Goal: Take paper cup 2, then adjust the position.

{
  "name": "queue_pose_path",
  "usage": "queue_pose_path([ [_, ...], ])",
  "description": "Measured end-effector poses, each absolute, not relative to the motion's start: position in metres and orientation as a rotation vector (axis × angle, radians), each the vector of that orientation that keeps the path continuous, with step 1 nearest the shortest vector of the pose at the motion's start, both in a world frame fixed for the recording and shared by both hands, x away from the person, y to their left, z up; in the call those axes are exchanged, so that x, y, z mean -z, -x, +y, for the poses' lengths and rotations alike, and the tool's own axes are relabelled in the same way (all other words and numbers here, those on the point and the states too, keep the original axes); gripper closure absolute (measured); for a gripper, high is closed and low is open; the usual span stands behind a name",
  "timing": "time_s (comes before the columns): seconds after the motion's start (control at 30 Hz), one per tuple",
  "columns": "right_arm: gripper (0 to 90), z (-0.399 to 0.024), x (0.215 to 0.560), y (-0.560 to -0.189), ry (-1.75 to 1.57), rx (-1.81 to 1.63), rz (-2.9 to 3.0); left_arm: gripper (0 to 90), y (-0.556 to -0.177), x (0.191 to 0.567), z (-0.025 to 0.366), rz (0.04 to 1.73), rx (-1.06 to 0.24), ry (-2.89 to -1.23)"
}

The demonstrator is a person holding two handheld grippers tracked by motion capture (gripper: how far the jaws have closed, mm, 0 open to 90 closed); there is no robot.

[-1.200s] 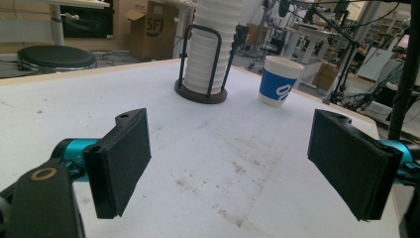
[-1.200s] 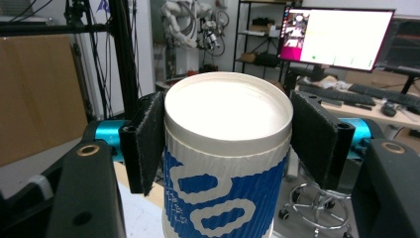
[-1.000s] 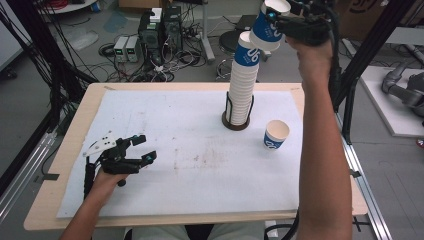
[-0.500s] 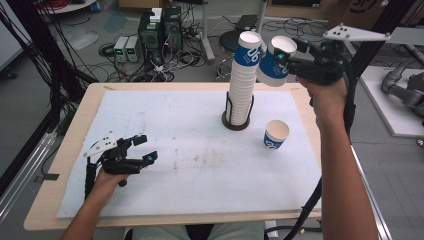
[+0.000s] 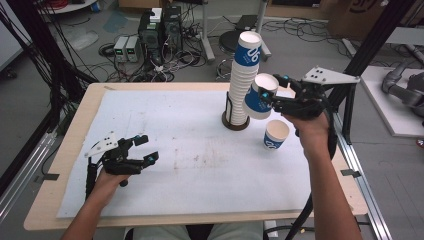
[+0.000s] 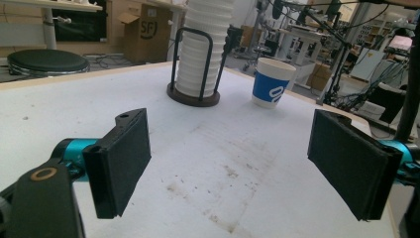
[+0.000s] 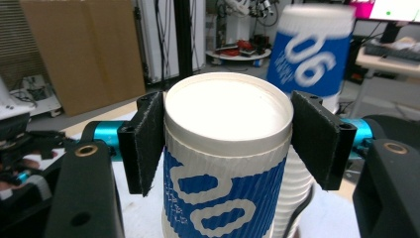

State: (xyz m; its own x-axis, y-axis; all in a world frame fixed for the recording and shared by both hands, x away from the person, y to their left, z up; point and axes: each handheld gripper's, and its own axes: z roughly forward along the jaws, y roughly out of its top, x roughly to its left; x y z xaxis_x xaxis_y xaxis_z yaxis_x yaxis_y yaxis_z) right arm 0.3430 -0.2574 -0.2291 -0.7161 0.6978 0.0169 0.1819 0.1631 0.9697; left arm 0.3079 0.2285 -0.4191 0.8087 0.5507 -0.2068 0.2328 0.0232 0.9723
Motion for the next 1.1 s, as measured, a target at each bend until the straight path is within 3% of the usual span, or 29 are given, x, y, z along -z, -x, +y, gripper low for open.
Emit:
queue_pose_path([
  [0.63, 33.1, -0.228, 0.294, -0.334, -0.804, -1.617, 2.114, 16.6, -0.304, 0.419, 0.230, 0.635, -0.286, -1.561],
  [1.1, 32.8, -0.217, 0.319, -0.321, -0.770, -1.642, 2.141, 16.6, -0.303, 0.417, 0.222, 0.597, -0.273, -1.570],
])
